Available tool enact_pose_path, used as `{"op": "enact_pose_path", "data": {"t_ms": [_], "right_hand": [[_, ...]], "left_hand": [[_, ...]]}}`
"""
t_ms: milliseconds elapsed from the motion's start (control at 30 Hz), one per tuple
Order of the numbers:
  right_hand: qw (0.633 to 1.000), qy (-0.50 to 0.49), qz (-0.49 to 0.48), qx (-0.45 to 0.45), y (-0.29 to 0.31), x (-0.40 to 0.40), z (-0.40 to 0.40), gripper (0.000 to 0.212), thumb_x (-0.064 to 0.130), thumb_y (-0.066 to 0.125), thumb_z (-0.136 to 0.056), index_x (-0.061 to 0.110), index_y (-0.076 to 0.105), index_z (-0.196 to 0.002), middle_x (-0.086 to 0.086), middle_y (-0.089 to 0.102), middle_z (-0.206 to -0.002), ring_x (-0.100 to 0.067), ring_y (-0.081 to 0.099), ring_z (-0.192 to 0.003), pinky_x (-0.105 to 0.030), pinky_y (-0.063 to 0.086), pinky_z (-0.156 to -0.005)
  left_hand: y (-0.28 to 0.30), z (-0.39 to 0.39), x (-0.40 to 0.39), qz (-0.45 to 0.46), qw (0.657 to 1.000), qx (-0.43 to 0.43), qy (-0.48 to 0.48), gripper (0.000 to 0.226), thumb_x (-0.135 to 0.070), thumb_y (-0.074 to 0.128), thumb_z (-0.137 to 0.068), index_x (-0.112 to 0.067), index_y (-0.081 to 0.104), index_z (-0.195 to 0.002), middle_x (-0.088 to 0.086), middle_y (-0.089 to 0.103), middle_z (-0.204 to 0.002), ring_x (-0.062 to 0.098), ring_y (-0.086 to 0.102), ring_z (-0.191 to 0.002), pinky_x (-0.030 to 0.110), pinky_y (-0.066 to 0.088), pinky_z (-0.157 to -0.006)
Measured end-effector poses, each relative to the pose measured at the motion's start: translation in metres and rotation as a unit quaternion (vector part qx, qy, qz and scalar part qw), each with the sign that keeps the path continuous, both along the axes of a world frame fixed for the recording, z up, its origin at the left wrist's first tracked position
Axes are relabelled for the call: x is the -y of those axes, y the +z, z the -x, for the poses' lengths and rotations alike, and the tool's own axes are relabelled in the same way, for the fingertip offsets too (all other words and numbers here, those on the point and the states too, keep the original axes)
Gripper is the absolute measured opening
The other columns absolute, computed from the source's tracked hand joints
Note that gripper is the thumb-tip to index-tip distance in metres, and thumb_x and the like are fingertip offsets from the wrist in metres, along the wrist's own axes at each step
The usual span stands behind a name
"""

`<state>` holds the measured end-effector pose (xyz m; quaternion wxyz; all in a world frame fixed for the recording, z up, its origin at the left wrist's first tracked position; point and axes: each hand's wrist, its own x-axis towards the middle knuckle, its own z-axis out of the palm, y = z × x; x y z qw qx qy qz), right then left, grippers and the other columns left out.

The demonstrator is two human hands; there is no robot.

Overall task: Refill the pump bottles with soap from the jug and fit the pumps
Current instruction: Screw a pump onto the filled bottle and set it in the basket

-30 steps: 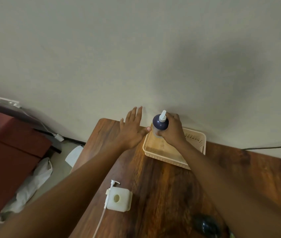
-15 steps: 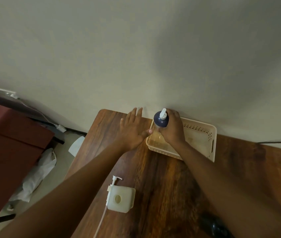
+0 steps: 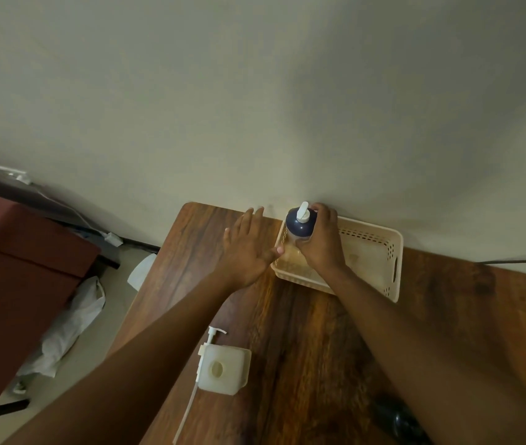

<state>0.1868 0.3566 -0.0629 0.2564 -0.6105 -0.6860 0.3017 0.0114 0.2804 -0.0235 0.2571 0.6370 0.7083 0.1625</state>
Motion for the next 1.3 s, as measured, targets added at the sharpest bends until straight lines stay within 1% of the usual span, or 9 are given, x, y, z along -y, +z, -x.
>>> {"op": "enact_pose_path", "data": {"t_ms": [200, 400, 567, 733, 900, 1067, 1233, 1267, 1300], "right_hand": [[0.999, 0.024, 0.01, 0.018, 0.025, 0.008, -0.007, 0.108, 0.033, 0.094, -0.067, 0.02, 0.029, -0.152, -0.005, 0.038, -0.153, -0.025, 0.041, -0.14, -0.039, 0.049, -0.107], [0.994, 0.06, -0.06, 0.07, 0.069, 0.034, -0.016, 0.108, 0.049, 0.088, -0.072, 0.019, 0.025, -0.154, -0.006, 0.037, -0.157, -0.027, 0.038, -0.144, -0.04, 0.042, -0.114], [0.984, 0.109, -0.102, 0.103, 0.104, 0.066, -0.025, 0.111, 0.067, 0.076, -0.076, 0.02, 0.018, -0.158, -0.003, 0.026, -0.165, -0.029, 0.022, -0.153, -0.05, 0.031, -0.121], [0.978, 0.141, -0.098, 0.12, 0.135, 0.108, -0.034, 0.118, 0.087, 0.056, -0.073, 0.022, 0.009, -0.16, -0.001, 0.014, -0.169, -0.028, 0.009, -0.157, -0.053, 0.022, -0.124], [0.973, 0.166, -0.108, 0.122, 0.154, 0.15, -0.04, 0.114, 0.069, 0.068, -0.081, 0.023, 0.002, -0.162, -0.001, 0.003, -0.171, -0.028, -0.002, -0.157, -0.057, 0.014, -0.124], [0.971, 0.176, -0.107, 0.121, 0.152, 0.191, -0.042, 0.116, 0.07, 0.067, -0.08, 0.022, 0.002, -0.162, -0.004, 0.001, -0.171, -0.031, -0.002, -0.157, -0.058, 0.012, -0.124], [0.972, 0.163, -0.109, 0.132, 0.161, 0.189, -0.053, 0.117, 0.073, 0.065, -0.08, 0.026, -0.005, -0.162, -0.002, -0.001, -0.172, -0.03, 0.0, -0.158, -0.061, 0.013, -0.123], [0.971, 0.159, -0.111, 0.139, 0.164, 0.189, -0.06, 0.116, 0.072, 0.065, -0.081, 0.027, -0.004, -0.161, -0.001, -0.001, -0.172, -0.029, 0.0, -0.158, -0.061, 0.012, -0.123], [0.972, 0.156, -0.083, 0.155, 0.146, 0.203, -0.059, 0.115, 0.072, 0.065, -0.081, 0.027, -0.003, -0.161, -0.001, 0.0, -0.172, -0.028, 0.001, -0.158, -0.062, 0.012, -0.123]], "left_hand": [[0.014, 0.003, 0.015, -0.004, 1.0, -0.016, 0.005, 0.095, -0.074, 0.043, -0.093, -0.029, -0.001, -0.165, 0.001, 0.0, -0.175, 0.023, -0.002, -0.161, 0.062, 0.001, -0.126], [0.058, -0.006, 0.04, -0.022, 0.999, -0.029, 0.015, 0.098, -0.076, 0.036, -0.089, -0.027, 0.0, -0.165, 0.002, 0.001, -0.175, 0.025, 0.0, -0.161, 0.062, 0.001, -0.126], [0.1, -0.01, 0.076, -0.027, 0.998, -0.048, 0.013, 0.099, -0.079, 0.032, -0.089, -0.025, -0.001, -0.165, 0.002, 0.0, -0.175, 0.024, 0.0, -0.161, 0.06, 0.003, -0.127], [0.129, -0.013, 0.119, -0.049, 0.997, -0.059, 0.018, 0.095, -0.074, 0.041, -0.096, -0.024, 0.0, -0.166, 0.001, 0.002, -0.175, 0.02, 0.0, -0.161, 0.058, 0.006, -0.128], [0.155, -0.019, 0.168, -0.061, 0.994, -0.079, 0.04, 0.094, -0.075, 0.037, -0.097, -0.022, 0.003, -0.166, 0.002, 0.005, -0.174, 0.021, 0.003, -0.161, 0.061, 0.009, -0.127], [0.146, -0.017, 0.212, -0.032, 0.997, -0.04, 0.061, 0.103, -0.082, 0.041, -0.089, -0.026, -0.001, -0.166, 0.0, 0.001, -0.175, 0.019, 0.0, -0.161, 0.063, 0.006, -0.126], [0.135, -0.022, 0.218, -0.048, 0.987, 0.046, 0.147, 0.113, -0.073, 0.066, -0.084, -0.026, 0.004, -0.166, -0.002, 0.007, -0.174, 0.02, 0.007, -0.16, 0.055, 0.008, -0.128], [0.128, -0.023, 0.219, -0.034, 0.983, 0.07, 0.165, 0.117, -0.073, 0.07, -0.08, -0.024, 0.006, -0.166, -0.001, 0.011, -0.173, 0.021, 0.01, -0.159, 0.051, 0.01, -0.128], [0.098, -0.015, 0.23, 0.033, 0.981, 0.093, 0.17, 0.122, -0.076, 0.073, -0.075, -0.023, 0.009, -0.165, 0.002, 0.016, -0.172, 0.025, 0.015, -0.158, 0.05, 0.013, -0.127]]}}
